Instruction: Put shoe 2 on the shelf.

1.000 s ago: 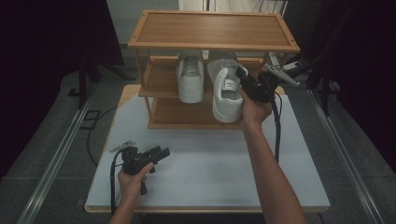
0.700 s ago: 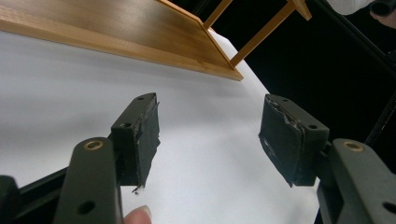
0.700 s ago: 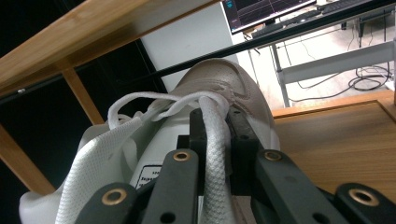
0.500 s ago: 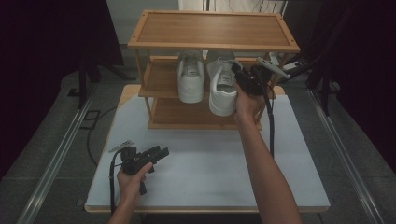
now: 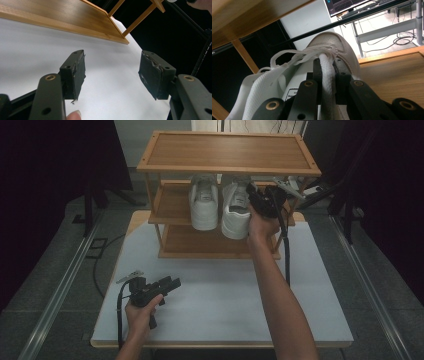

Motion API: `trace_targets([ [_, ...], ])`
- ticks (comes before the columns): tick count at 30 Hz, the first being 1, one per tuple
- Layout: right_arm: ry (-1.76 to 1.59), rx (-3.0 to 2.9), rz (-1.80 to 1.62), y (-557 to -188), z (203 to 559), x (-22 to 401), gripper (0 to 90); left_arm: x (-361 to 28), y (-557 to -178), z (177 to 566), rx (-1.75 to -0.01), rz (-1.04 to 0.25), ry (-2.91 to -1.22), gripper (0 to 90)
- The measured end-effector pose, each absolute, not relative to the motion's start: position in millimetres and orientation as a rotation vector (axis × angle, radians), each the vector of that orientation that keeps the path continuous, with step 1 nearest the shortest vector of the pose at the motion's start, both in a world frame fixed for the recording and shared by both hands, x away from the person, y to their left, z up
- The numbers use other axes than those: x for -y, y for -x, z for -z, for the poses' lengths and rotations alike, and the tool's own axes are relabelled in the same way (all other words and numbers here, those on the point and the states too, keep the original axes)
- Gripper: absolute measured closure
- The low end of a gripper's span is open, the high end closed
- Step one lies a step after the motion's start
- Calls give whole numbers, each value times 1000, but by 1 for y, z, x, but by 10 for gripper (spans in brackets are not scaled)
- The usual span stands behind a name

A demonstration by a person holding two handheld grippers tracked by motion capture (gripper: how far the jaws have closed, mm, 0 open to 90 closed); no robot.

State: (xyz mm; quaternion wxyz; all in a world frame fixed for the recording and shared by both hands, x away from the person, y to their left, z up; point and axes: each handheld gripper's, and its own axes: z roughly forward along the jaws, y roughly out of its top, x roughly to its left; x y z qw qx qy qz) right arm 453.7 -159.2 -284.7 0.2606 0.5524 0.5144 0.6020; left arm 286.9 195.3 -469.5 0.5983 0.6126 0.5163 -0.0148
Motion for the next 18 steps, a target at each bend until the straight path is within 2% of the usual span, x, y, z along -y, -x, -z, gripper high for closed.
trace_targets([
  [18, -1508, -1372, -1643, -468, 287, 159, 812, -197, -287, 470, -1190, 36, -1427, 376],
])
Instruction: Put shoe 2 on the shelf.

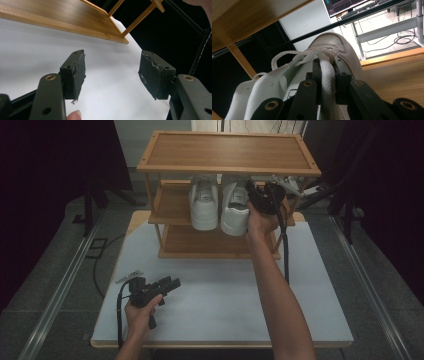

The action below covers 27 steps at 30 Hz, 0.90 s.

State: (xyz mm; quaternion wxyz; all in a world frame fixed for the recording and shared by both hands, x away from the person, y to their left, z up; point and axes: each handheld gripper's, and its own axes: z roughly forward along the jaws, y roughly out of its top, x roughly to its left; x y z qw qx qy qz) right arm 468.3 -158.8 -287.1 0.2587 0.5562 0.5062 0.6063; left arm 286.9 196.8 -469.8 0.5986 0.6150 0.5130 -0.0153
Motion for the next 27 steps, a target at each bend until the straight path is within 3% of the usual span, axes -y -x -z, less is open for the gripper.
trace_targets([
  [16, -1541, -1356, -1683, -479, 291, 159, 769, -193, -287, 471, -1185, 43, -1438, 377],
  [22, -1506, -1384, -1719, -482, 291, 160, 665, -192, -287, 471, -1186, 44, -1446, 377],
  [27, -1477, -1391, -1774, -477, 288, 165, 641, -191, -287, 472, -1185, 47, -1446, 377],
])
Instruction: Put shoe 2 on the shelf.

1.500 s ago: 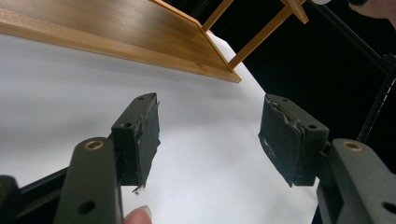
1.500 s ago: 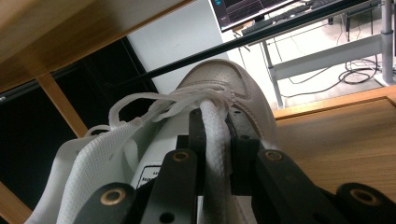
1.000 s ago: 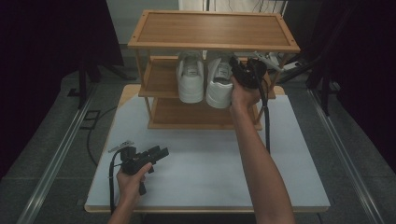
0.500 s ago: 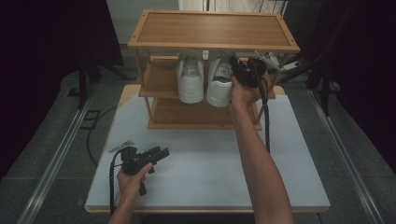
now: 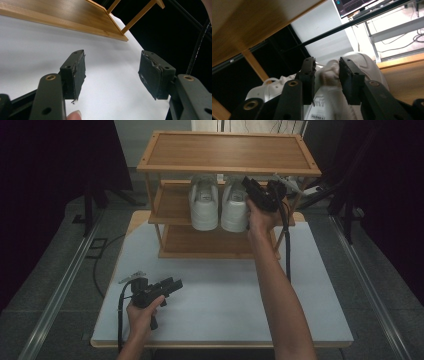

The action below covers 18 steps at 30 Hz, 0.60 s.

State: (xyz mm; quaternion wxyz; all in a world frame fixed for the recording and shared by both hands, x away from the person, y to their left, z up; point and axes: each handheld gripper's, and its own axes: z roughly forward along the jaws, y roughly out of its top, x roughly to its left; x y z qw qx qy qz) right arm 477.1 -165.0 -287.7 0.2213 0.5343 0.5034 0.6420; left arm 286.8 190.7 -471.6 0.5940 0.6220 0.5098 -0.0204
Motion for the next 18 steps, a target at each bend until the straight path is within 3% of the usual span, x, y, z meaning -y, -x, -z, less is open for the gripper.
trace_targets([
  [18, -1355, -1473, -1709, -439, 292, 186, 557, -189, -291, 474, -1212, 38, -1442, 377],
])
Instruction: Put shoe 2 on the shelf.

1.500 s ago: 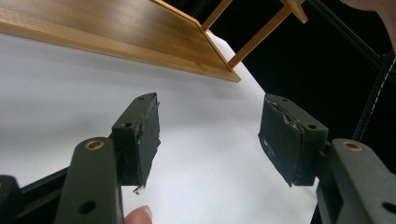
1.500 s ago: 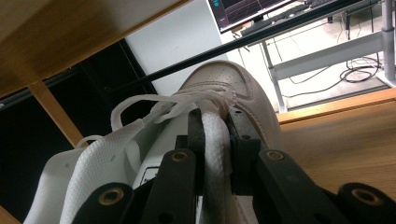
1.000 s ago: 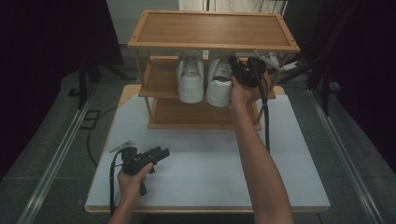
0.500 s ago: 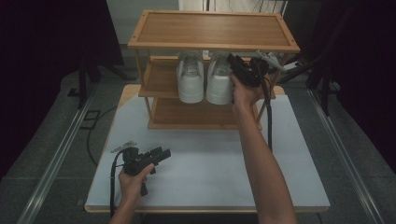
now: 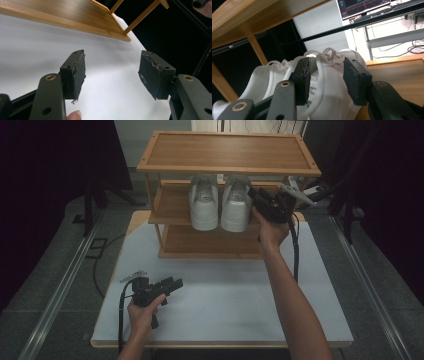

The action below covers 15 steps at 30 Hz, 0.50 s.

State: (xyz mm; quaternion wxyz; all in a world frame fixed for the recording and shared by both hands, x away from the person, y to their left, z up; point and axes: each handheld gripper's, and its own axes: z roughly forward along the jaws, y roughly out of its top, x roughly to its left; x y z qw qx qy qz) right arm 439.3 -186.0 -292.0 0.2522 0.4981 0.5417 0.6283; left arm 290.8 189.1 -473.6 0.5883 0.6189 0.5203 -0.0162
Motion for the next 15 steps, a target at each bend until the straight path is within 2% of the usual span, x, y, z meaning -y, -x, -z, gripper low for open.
trace_targets([
  [15, -1148, -1604, -1645, -374, 311, 215, 535, -189, -290, 472, -1200, 34, -1451, 377],
])
